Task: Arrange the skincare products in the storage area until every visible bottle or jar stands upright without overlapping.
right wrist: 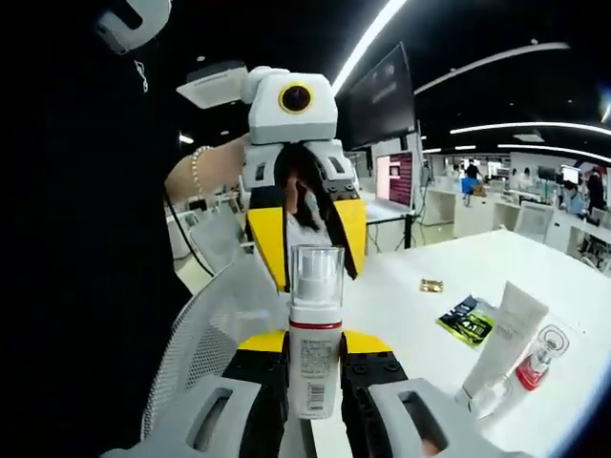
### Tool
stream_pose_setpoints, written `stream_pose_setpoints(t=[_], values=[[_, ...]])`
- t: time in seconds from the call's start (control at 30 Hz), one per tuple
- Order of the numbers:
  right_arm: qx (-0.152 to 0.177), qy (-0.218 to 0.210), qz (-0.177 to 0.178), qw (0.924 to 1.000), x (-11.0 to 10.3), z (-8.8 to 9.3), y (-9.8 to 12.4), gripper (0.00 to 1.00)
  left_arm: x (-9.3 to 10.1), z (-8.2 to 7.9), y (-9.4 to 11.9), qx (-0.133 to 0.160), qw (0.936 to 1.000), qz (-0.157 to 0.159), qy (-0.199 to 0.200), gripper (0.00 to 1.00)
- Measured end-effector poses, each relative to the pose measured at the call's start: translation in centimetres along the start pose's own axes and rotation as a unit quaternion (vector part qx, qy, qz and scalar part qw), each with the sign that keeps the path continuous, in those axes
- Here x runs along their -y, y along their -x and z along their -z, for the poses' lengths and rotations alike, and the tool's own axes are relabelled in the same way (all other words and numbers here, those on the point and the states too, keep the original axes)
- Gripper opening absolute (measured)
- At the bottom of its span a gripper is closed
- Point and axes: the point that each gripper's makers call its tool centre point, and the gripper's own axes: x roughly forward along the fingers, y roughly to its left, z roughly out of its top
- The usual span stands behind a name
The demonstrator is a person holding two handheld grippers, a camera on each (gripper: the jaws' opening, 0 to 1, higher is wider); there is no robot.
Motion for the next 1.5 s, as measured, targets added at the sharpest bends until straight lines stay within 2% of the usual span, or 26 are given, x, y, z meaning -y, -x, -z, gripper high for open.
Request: stream_pose_setpoints(t=[0.2, 0.27, 0.33, 0.37, 0.53, 0.77, 0.83, 1.0, 1.17, 1.23, 1.33, 1.43, 1.5], values=[[-0.014, -0.004, 0.011, 0.9998, 0.5, 0.6, -0.1, 0.12, 0.0, 0.4, -0.4, -0.025, 0.9992, -0.010, -0.028, 0.23], [-0.019, -0.035, 0.031, 0.9987, 1.3, 1.0, -0.2, 0.15, 0.2, 0.6, -0.7, -0.032, 0.9990, -0.004, -0.029, 0.22], [-0.025, -0.034, 0.029, 0.9987, 1.4, 1.5, -0.3, 0.15, 0.0, 1.0, -0.3, -0.043, 0.9985, -0.004, -0.035, 0.22], [-0.031, -0.035, 0.033, 0.9984, 1.5, 1.8, -0.3, 0.16, -0.9, 1.9, -0.4, -0.047, 0.9982, -0.003, -0.035, 0.22], [-0.035, -0.045, 0.043, 0.9974, 1.6, 2.6, -0.1, 0.21, -1.5, 2.5, -1.6, -0.059, 0.9972, 0.000, -0.046, 0.22], [-0.037, -0.081, 0.087, 0.9922, 2.5, 4.2, 0.6, 0.31, -3.0, 3.0, -2.3, -0.078, 0.9955, -0.011, -0.054, 0.22], [-0.037, -0.097, 0.120, 0.9873, 3.1, 4.9, 0.8, 0.31, -3.6, 3.1, -2.5, -0.080, 0.9954, -0.012, -0.051, 0.22], [-0.051, -0.099, 0.149, 0.9826, 2.9, 6.8, 0.6, 0.34, -5.4, 4.2, -3.2, -0.090, 0.9948, -0.016, -0.044, 0.22], [-0.071, -0.093, 0.169, 0.9786, 2.5, 8.6, 0.5, 0.52, -7.9, 6.3, -4.7, -0.101, 0.9941, -0.018, -0.036, 0.22], [-0.073, -0.094, 0.179, 0.9766, 2.7, 9.1, 0.6, 0.61, -8.7, 6.6, -5.2, -0.102, 0.9941, -0.021, -0.031, 0.22], [-0.081, -0.090, 0.192, 0.9738, 3.2, 9.8, 0.8, 0.66, -10.0, 7.2, -6.2, -0.104, 0.9940, -0.021, -0.027, 0.22], [-0.080, -0.098, 0.215, 0.9683, 4.0, 10.4, 1.2, 0.69, -10.9, 7.4, -6.9, -0.108, 0.9933, -0.023, -0.033, 0.22], [-0.071, -0.103, 0.253, 0.9592, 5.2, 10.8, 2.0, 0.76, -11.7, 7.7, -7.4, -0.111, 0.9930, -0.022, -0.036, 0.22]])
